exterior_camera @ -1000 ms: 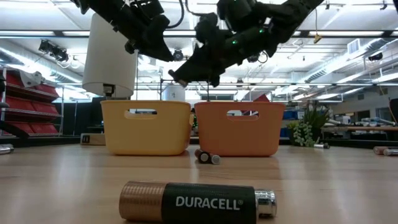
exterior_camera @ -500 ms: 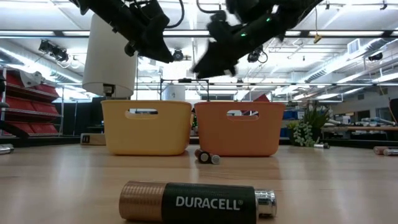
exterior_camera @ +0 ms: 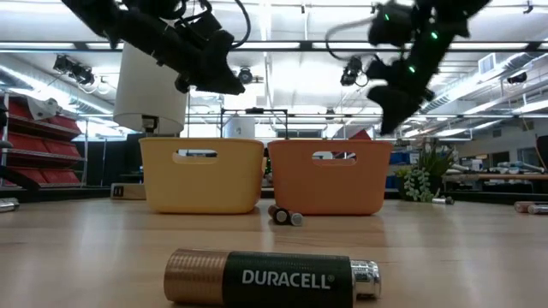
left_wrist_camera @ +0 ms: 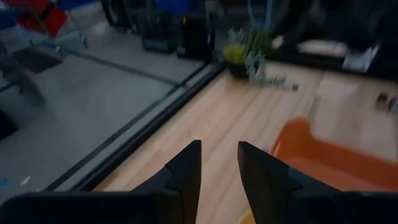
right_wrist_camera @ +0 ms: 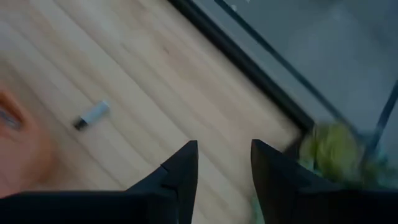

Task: Sort batteries
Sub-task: Put the top right silver battery into the orange bin

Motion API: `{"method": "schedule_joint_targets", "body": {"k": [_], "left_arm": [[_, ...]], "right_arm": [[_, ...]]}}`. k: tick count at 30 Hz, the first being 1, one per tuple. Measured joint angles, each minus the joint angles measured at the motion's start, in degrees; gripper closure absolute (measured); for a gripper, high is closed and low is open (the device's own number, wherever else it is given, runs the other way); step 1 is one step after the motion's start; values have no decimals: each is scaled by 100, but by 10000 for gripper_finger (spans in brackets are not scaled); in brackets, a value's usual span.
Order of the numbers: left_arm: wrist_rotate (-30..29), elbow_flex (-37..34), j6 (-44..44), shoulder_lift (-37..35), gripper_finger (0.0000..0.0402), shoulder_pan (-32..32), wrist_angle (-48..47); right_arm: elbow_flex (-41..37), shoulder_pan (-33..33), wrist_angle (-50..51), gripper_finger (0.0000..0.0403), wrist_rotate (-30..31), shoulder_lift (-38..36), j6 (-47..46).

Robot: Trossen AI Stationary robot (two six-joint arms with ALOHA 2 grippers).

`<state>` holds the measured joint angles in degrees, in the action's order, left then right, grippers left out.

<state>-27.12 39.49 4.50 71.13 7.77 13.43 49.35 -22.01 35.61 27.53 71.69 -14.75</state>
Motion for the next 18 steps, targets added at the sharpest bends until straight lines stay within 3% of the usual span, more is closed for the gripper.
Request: {"method": "schedule_joint_targets", "body": {"k": [9, 18], "left_arm": [[44, -230, 10, 353, 282, 0, 1068], [40, -230, -28, 359, 282, 37, 1171]], "right_arm": [[-1430, -784, -508, 283, -382, -260, -824], [-1902, -1273, -739, 284, -568, -244, -980]]}}
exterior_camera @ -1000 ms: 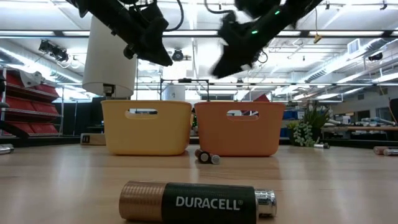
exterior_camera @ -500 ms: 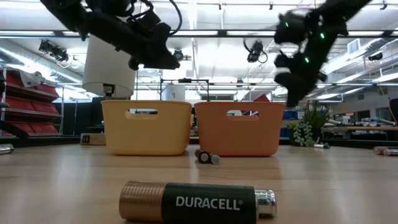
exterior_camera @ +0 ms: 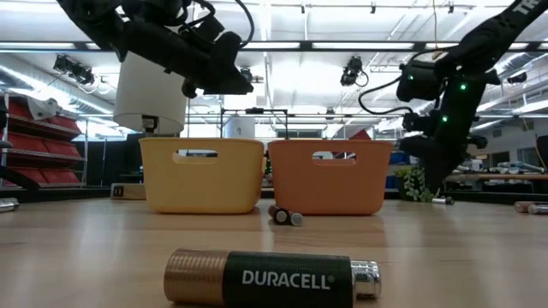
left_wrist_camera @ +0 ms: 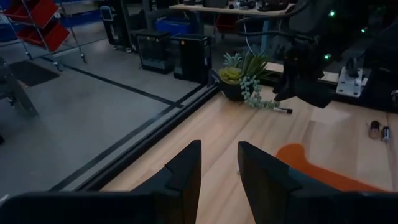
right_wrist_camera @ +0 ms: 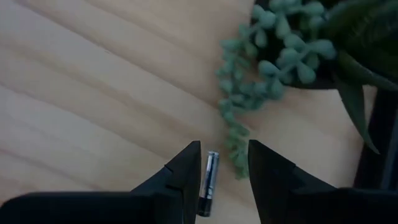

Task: Sort batteries
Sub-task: Put the top right silver battery into the orange bin

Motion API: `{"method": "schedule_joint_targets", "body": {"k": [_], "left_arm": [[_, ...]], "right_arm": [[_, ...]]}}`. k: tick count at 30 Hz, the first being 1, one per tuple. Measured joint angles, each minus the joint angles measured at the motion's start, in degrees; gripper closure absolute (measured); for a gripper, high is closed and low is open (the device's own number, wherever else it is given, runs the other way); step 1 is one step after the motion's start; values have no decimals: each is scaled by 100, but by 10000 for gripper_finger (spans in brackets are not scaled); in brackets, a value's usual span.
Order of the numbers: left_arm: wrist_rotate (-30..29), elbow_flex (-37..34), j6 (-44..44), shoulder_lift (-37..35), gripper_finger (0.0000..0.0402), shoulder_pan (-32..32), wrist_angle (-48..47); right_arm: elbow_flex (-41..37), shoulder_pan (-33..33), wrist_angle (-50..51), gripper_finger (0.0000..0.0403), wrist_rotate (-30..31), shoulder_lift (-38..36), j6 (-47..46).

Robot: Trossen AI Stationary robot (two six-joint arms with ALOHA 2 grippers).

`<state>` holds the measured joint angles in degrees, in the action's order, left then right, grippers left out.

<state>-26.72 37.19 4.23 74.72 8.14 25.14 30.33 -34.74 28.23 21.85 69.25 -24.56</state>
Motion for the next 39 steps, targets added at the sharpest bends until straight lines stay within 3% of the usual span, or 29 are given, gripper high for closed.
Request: {"method": "schedule_joint_targets", "body": {"k": [5, 17, 21, 39], "left_arm": [[0, 0, -118, 0, 282, 0, -4], [-2, 0, -120, 0, 282, 0, -42], [-2, 0, -120, 0, 282, 2, 11], [-4, 0, -120, -2, 282, 2, 20]], "right_arm": [[-96, -144, 12, 284, -364, -2, -88], [-480, -148, -121, 284, -268, -2, -103], [-516, -146, -167, 281, -544, -2, -101], [-509, -146, -200, 286, -627, -4, -130]]}}
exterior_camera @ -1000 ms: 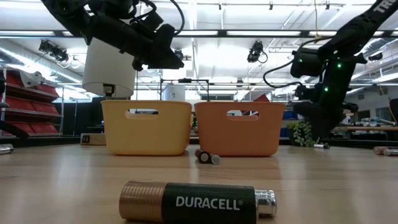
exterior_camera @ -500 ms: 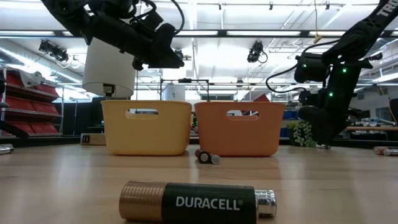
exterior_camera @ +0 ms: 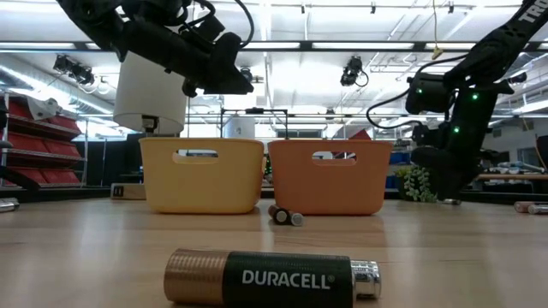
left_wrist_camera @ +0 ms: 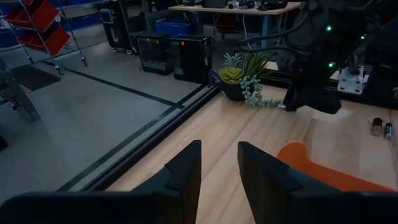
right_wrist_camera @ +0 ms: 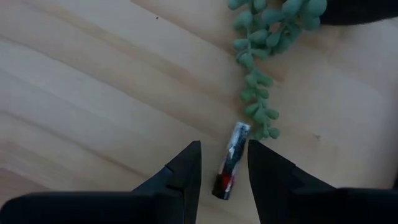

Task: Sort batteries
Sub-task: Put the top right silver battery into the orange bin

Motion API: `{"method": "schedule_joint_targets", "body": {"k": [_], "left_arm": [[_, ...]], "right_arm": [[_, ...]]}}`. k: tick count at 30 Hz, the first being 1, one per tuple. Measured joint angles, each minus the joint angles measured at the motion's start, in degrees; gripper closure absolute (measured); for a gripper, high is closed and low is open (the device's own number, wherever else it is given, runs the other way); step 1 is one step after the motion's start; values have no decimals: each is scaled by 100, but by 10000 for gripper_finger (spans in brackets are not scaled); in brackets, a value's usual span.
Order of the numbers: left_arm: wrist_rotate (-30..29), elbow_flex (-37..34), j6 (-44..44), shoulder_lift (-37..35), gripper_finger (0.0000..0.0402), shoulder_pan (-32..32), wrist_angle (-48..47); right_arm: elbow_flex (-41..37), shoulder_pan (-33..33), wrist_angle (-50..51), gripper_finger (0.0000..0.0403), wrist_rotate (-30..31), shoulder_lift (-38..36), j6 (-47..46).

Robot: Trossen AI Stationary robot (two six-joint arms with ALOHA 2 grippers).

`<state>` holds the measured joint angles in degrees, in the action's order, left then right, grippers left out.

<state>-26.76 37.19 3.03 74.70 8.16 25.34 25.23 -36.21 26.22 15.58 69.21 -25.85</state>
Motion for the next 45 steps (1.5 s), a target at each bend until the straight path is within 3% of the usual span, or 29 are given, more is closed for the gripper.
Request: {"method": "schedule_joint_targets", "body": {"k": [16, 25, 36, 45], "left_arm": [[-2, 0, 0, 0, 282, 0, 7], [-2, 2, -133, -2, 282, 9, 20], [-2, 2, -91, -2, 282, 9, -27], [-2, 2, 63, -2, 282, 2, -236]], "right_arm": [[4, 11, 222, 312, -84, 2, -115], [4, 369, -404, 396, -146, 4, 368], [4, 829, -1156, 402, -137, 4, 392], [4, 1061, -977, 382, -379, 4, 353]]}}
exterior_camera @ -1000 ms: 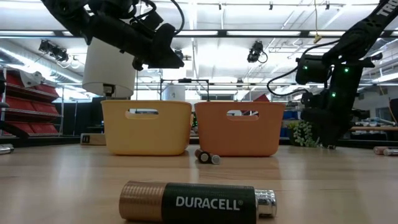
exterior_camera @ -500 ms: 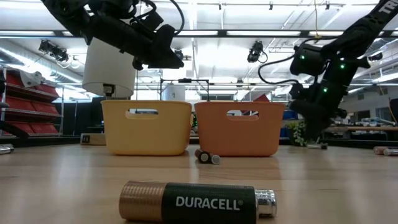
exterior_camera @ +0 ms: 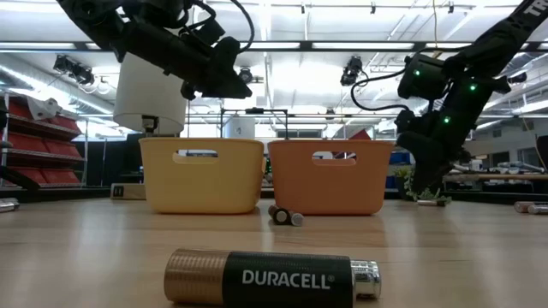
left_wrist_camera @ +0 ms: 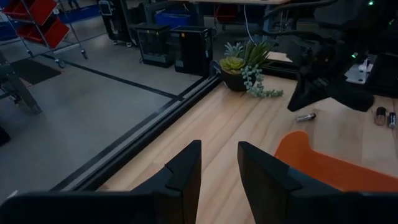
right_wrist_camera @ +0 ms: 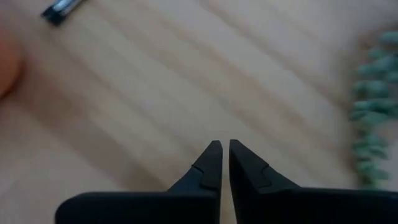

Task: Sort batteries
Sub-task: Put the top right silver battery into the orange bin

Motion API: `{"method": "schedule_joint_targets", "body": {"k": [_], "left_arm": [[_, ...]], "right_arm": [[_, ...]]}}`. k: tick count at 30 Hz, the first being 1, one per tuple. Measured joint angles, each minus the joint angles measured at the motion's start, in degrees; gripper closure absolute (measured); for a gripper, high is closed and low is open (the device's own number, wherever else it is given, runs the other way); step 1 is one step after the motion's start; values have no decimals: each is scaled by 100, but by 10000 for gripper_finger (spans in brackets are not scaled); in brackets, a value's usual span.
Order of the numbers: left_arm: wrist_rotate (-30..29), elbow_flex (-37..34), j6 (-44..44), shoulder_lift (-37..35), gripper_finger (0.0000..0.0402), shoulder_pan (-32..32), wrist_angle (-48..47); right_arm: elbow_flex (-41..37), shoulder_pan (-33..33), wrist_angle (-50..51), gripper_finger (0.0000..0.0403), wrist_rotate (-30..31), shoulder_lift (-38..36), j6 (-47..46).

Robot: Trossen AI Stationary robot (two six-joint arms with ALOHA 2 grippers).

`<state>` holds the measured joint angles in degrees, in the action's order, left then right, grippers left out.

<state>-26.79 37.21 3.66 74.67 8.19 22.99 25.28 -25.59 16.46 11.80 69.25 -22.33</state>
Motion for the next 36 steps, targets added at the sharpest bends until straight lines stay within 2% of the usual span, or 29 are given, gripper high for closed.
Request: {"method": "schedule_joint_targets", "body": {"k": [8, 19, 26, 36], "left_arm": [[0, 2, 111, 0, 282, -2, 150], [-165, 0, 111, 0, 282, 5, 148], [-181, 0, 114, 0, 282, 7, 145], [-179, 2, 129, 0, 282, 7, 150]], "right_arm": [[0, 455, -530, 333, 52, 0, 459], [0, 973, -193, 265, 105, 0, 121], [0, 1127, 232, 266, 134, 0, 140], [-27, 1409, 217, 286, 282, 0, 115]]}}
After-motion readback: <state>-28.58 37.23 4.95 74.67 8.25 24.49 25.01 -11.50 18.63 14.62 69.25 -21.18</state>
